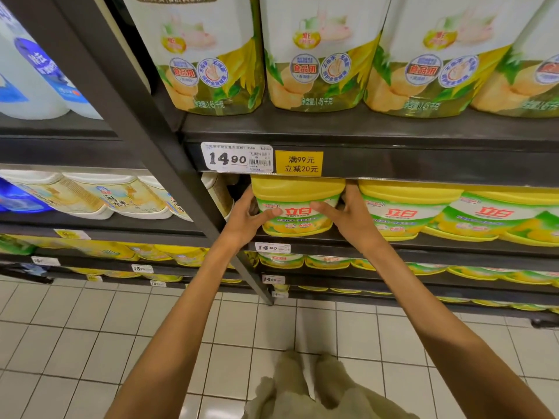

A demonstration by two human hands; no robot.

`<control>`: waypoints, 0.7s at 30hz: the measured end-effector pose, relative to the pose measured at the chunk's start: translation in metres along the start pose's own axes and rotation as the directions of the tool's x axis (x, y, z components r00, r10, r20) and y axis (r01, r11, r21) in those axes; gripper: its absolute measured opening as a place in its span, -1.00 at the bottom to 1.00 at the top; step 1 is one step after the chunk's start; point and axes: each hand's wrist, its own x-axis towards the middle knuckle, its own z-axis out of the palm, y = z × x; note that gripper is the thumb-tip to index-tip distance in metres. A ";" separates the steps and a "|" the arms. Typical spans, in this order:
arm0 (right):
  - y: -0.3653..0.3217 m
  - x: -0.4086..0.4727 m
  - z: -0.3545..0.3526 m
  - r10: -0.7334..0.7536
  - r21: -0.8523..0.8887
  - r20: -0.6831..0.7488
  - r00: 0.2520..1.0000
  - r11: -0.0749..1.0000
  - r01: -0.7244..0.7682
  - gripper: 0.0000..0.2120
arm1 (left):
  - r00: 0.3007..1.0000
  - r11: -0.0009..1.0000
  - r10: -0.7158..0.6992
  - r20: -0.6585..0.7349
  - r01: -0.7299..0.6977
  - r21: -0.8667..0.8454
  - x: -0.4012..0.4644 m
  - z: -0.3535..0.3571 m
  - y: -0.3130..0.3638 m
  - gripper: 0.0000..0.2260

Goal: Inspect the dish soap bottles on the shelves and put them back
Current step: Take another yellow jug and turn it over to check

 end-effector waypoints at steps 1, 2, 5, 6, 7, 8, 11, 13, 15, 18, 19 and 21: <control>0.000 0.000 0.000 0.000 -0.004 -0.019 1.000 1.000 0.000 -0.47 | 1.000 1.000 0.012 -0.009 -0.012 0.013 0.001 0.000 -0.001 -0.53; 0.000 0.000 0.002 0.000 -0.008 -0.036 0.999 1.000 -0.001 -0.46 | 1.000 1.000 0.021 -0.014 -0.021 0.022 0.002 0.000 -0.002 -0.52; 0.001 -0.005 0.011 -0.030 -0.066 -0.120 0.992 0.998 0.022 -0.40 | 0.999 0.999 0.039 -0.014 -0.039 -0.012 0.002 0.003 -0.004 -0.51; 0.001 -0.008 0.016 -0.057 -0.138 -0.172 0.983 0.990 0.034 -0.40 | 0.999 0.999 0.045 -0.024 -0.046 -0.028 0.002 0.004 -0.005 -0.51; 0.002 -0.011 0.022 -0.089 -0.220 -0.226 0.970 0.975 0.039 -0.41 | 0.998 0.998 0.052 -0.035 -0.053 -0.044 0.002 0.006 -0.006 -0.50; 0.004 -0.014 0.026 -0.118 -0.282 -0.273 0.955 0.959 0.038 -0.43 | 0.998 0.997 0.056 -0.041 -0.059 -0.059 0.001 0.008 -0.007 -0.50; 0.003 -0.016 0.031 -0.134 -0.297 -0.336 0.932 0.955 0.030 -0.45 | 0.997 0.994 0.059 -0.044 -0.063 -0.085 0.001 0.012 -0.008 -0.50; 0.002 -0.014 0.027 -0.128 -0.297 -0.333 0.934 0.955 0.025 -0.46 | 0.997 0.995 0.068 -0.037 -0.071 -0.077 0.002 0.014 -0.008 -0.50; 0.001 -0.015 0.023 -0.134 -0.321 -0.301 0.944 0.947 0.032 -0.48 | 0.997 0.994 0.070 -0.029 -0.072 -0.080 0.003 0.015 -0.007 -0.49; 0.001 -0.032 0.018 -0.138 -0.390 -0.216 0.966 0.920 0.044 -0.41 | 0.997 0.996 0.072 -0.017 -0.073 -0.053 0.003 0.014 -0.005 -0.50; 0.004 -0.041 0.013 -0.131 -0.398 -0.208 0.969 0.917 0.038 -0.41 | 0.998 0.997 0.066 -0.014 -0.067 -0.028 0.005 0.012 -0.005 -0.50; 0.013 -0.061 -0.010 -0.140 -0.366 -0.328 0.934 0.931 0.011 -0.57 | 0.999 1.000 0.012 -0.031 -0.013 -0.015 0.007 0.005 -0.006 -0.46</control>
